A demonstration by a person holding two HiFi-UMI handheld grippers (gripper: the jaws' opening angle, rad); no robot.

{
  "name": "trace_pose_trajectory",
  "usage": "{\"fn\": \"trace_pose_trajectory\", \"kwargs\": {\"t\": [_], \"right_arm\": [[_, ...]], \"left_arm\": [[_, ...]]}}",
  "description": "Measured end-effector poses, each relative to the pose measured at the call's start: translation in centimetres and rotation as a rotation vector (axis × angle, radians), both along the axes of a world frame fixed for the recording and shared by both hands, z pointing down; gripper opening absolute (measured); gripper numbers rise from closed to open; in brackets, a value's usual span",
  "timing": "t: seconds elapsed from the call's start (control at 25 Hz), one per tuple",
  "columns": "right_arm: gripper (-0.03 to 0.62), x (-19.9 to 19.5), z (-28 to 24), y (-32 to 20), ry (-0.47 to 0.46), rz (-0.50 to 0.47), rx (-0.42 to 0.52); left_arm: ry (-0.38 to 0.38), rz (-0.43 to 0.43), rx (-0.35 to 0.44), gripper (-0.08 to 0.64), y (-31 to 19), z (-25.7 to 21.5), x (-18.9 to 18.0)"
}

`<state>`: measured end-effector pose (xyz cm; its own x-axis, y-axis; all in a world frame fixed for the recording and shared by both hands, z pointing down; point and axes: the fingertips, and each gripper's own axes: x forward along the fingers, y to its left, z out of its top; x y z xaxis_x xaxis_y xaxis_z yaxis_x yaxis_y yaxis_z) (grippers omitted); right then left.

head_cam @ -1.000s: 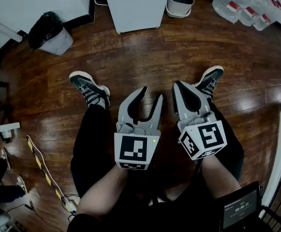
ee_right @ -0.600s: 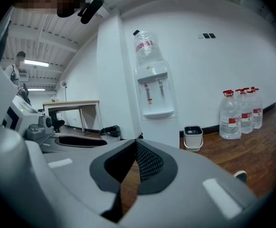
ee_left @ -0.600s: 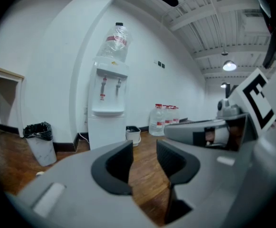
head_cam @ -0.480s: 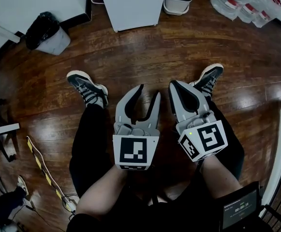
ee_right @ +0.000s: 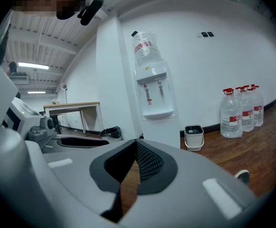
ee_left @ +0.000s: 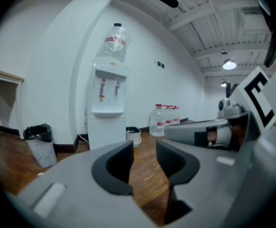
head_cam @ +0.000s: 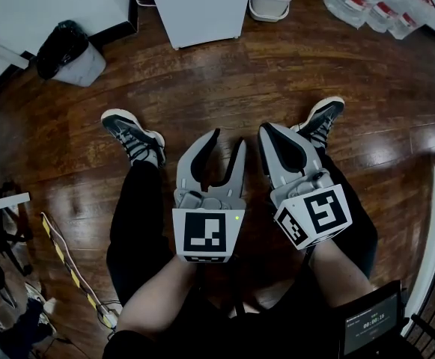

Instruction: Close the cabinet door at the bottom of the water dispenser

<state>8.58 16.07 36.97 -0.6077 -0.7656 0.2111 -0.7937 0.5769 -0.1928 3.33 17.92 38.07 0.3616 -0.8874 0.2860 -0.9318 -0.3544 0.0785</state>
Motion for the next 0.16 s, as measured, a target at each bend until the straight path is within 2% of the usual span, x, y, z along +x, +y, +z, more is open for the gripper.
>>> {"fn": "trace_pose_trajectory", "kwargs": {"t": [0.16], "right_arm": [[0.005, 0.14, 0.03, 0.0, -0.001, 0.0, -0.002]], "left_arm": [[0.003, -0.001, -0.002, 0.169, -0.03, -0.03, 0.22]]}}
